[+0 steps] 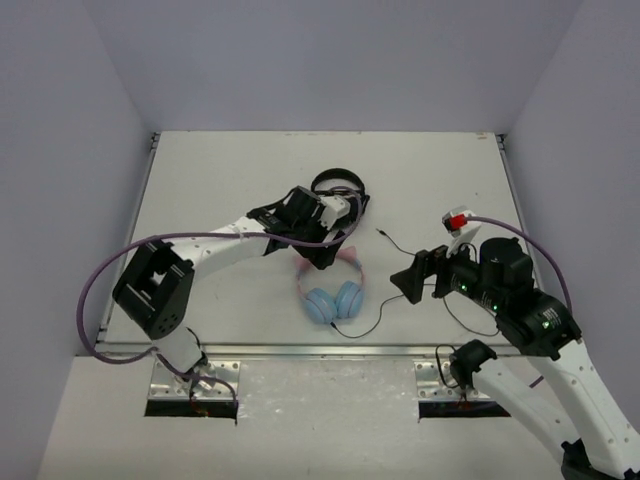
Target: Wrap the headphones
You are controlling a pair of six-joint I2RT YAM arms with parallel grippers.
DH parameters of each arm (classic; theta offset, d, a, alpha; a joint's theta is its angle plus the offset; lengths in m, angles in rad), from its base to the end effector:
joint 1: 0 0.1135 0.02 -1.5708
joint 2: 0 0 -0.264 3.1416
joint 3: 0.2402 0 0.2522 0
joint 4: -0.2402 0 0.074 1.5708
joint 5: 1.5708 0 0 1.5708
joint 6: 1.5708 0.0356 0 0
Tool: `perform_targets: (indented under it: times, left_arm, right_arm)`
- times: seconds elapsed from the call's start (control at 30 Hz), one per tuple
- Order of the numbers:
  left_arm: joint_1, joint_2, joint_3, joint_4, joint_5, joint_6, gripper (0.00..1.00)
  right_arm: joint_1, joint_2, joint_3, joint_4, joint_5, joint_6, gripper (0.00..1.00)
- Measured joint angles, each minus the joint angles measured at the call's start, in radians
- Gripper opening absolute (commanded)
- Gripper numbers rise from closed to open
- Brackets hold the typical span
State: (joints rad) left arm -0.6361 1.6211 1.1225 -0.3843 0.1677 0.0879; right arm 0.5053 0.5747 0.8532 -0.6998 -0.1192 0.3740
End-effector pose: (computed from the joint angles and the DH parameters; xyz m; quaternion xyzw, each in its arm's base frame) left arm 0.2751 -0.2105 0.2284 0.3586 0.8673 -0.1669 0.3021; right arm 0.1005 0.0604 0.3373 -0.0873 0.8339 0.2762 0.4698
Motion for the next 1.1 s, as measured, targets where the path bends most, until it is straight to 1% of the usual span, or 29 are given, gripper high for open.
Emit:
perform_targets:
  times: [0.07,0.1,0.3,0.43,0.5,0.63,0.7,0.73,0.77,0.83,0.9,1.0,1.1]
  left_arm:
    - [-0.019,0.045,0.0,0.031,-0.011,0.043,0.81]
    - [-0.023,0.065,-0.001,0.045,-0.018,0.06,0.76]
    - [-0.026,0.176,-0.001,0.121,-0.1,0.142,0.7]
    - [-0.026,0.226,-0.001,0.158,-0.139,0.18,0.68]
    - [-0.026,0.246,0.0,0.18,-0.148,0.195,0.65]
    - [-0.027,0.288,0.025,0.19,-0.148,0.209,0.57]
    - [-0.03,0.311,0.05,0.2,-0.143,0.216,0.39]
    - [-0.031,0.319,0.056,0.204,-0.134,0.217,0.33]
    - [-0.034,0.322,0.057,0.209,-0.125,0.217,0.25]
    - [-0.041,0.323,0.057,0.212,-0.122,0.22,0.11]
    - [-0.047,0.323,0.056,0.208,-0.113,0.232,0.0]
    - [-0.053,0.316,0.055,0.204,-0.094,0.201,0.0]
    - [-0.071,0.28,0.038,0.175,-0.126,0.174,0.0]
  right_arm:
    - [0.0,-0.013,-0.02,0.008,-0.035,0.005,0.99]
    - [0.0,-0.019,-0.028,0.013,-0.052,0.01,0.99]
    - [0.0,-0.035,-0.036,0.023,-0.129,0.019,0.99]
    - [0.0,-0.053,-0.036,0.023,-0.154,0.018,0.99]
    - [0.0,-0.068,-0.036,0.024,-0.156,0.017,0.99]
    - [0.0,-0.084,-0.041,0.027,-0.162,0.01,0.99]
    - [0.0,-0.083,-0.05,0.027,-0.162,0.006,0.99]
    - [0.0,-0.083,-0.055,0.027,-0.162,0.005,0.99]
    - [0.0,-0.082,-0.059,0.026,-0.163,0.003,0.99]
    - [0.0,-0.08,-0.063,0.027,-0.163,0.003,0.99]
    - [0.0,-0.08,-0.063,0.027,-0.166,0.003,0.99]
    - [0.0,-0.081,-0.063,0.027,-0.166,0.003,0.99]
    - [0.0,-0.084,-0.063,0.027,-0.165,0.002,0.99]
